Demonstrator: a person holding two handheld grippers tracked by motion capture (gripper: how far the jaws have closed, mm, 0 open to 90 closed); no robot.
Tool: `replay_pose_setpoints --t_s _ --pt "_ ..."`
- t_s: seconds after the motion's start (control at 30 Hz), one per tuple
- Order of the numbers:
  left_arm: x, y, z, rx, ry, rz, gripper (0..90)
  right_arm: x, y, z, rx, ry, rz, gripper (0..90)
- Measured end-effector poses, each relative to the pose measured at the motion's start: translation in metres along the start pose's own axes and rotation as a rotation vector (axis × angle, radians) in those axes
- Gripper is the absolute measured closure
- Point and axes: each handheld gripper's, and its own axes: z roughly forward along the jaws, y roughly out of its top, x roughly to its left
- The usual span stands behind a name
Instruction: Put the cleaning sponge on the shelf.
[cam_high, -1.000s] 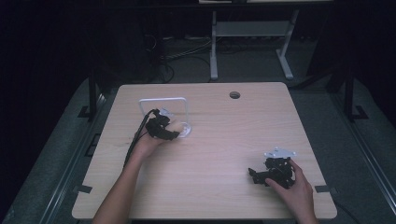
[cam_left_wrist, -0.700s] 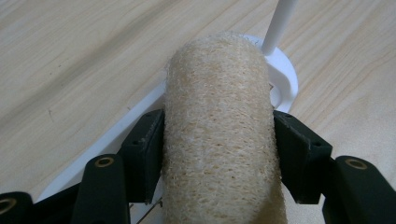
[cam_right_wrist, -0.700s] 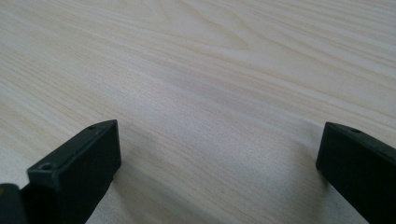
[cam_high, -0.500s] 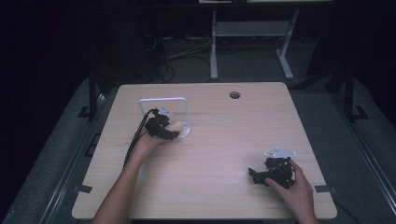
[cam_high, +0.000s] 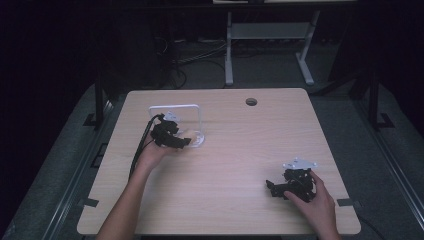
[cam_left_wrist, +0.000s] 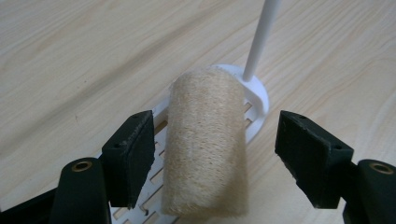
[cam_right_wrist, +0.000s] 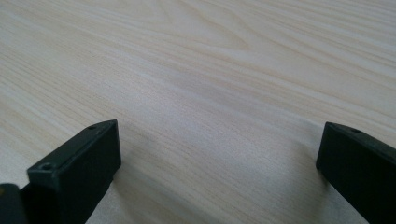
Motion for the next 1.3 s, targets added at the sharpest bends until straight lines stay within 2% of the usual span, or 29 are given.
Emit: replay_pose_setpoints --t_s 0.07,0.2,0.23,0.4,0.43,0.5,0.57,0.63,0.67,0.7,0.73,0.87,0.9,1.13,1.3 --pt "-0.003 -0.001 -0.009 -0.040 0.005 0.003 33.3 0.000 0.000 0.000 0.000 0.000 0.000 0.0" --pt "-0.008 -0.002 -0.015 -0.056 0.008 0.011 37.4 0.000 0.000 0.000 0.000 0.000 0.000 0.0" --pt "-0.012 -0.005 -0.020 -0.073 0.007 0.014 43.4 0.000 0.000 0.000 0.000 0.000 0.000 0.0" --pt "-0.015 -0.007 -0.028 -0.088 0.011 0.008 53.1 0.000 0.000 0.000 0.000 0.000 0.000 0.0" --pt "-0.016 -0.008 -0.033 -0.097 -0.004 -0.007 58.7 0.000 0.000 0.000 0.000 0.000 0.000 0.0" --pt "-0.017 -0.009 -0.035 -0.092 -0.013 -0.005 66.6 0.000 0.000 0.000 0.000 0.000 0.000 0.0" --pt "-0.018 -0.010 -0.038 -0.084 -0.029 -0.003 70.1 0.000 0.000 0.000 0.000 0.000 0.000 0.0" --pt "-0.020 -0.012 -0.040 -0.081 -0.048 -0.003 78.8 0.000 0.000 0.000 0.000 0.000 0.000 0.0" --pt "-0.021 -0.013 -0.041 -0.076 -0.063 0.003 86.1 0.000 0.000 0.000 0.000 0.000 0.001 0.0" --pt "-0.021 -0.013 -0.041 -0.076 -0.063 0.003 88.5 0.000 0.000 0.000 0.000 0.000 0.001 0.0" --pt "-0.021 -0.015 -0.040 -0.060 -0.088 0.000 89.8 0.000 0.000 0.000 0.000 0.000 0.001 0.0" --pt "-0.022 -0.020 -0.036 -0.041 -0.120 -0.008 90.0 0.000 0.000 0.000 0.000 0.000 0.000 0.0" --pt "-0.022 -0.022 -0.032 -0.022 -0.127 -0.006 90.0 0.000 0.000 0.000 0.000 0.000 0.000 0.0" --pt "-0.023 -0.029 -0.014 0.030 -0.148 0.002 90.0 0.000 0.000 0.000 0.000 0.000 0.001 0.0" --pt "-0.024 -0.031 -0.008 0.059 -0.146 -0.004 90.0 0.000 0.000 0.000 0.000 0.000 0.001 0.0"
